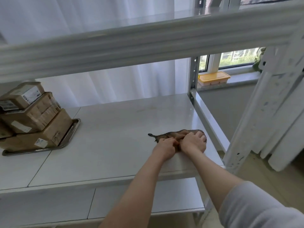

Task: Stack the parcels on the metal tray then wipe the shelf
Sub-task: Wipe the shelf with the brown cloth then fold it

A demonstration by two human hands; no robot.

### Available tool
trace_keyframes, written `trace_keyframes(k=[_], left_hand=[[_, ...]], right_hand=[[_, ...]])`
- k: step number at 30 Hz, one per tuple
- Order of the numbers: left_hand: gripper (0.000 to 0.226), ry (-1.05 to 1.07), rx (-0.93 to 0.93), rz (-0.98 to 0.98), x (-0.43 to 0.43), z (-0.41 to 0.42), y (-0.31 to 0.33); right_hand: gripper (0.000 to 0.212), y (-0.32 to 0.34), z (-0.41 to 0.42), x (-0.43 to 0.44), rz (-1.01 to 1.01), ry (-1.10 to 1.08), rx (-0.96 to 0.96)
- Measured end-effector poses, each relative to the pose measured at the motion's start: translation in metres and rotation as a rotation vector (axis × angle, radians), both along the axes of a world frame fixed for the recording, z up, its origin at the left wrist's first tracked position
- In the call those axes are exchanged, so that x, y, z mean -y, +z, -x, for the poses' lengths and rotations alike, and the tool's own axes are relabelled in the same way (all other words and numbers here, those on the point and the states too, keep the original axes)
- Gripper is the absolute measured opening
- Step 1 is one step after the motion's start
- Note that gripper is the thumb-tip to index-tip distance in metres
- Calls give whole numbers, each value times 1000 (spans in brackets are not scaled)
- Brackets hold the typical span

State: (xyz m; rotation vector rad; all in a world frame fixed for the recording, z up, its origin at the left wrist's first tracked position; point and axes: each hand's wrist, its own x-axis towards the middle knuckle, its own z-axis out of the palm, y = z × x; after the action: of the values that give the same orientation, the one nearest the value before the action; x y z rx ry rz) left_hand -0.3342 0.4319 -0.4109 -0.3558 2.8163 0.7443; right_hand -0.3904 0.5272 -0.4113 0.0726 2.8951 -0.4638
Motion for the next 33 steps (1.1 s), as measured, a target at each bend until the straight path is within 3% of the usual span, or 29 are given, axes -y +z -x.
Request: trace_keyframes(k=[11,16,23,33], left_hand=[[42,294,42,130,116,-8,-7],[43,447,135,215,183,-6,-23],[43,305,169,215,205,43,-16],[47,-135,127,49,88,142,-14]], right_hand=[[56,-1,18,101,88,586,200],[51,3,16,150,259,771,312],[47,0,58,165,84,662,312],[54,10,122,68,33,197,147]])
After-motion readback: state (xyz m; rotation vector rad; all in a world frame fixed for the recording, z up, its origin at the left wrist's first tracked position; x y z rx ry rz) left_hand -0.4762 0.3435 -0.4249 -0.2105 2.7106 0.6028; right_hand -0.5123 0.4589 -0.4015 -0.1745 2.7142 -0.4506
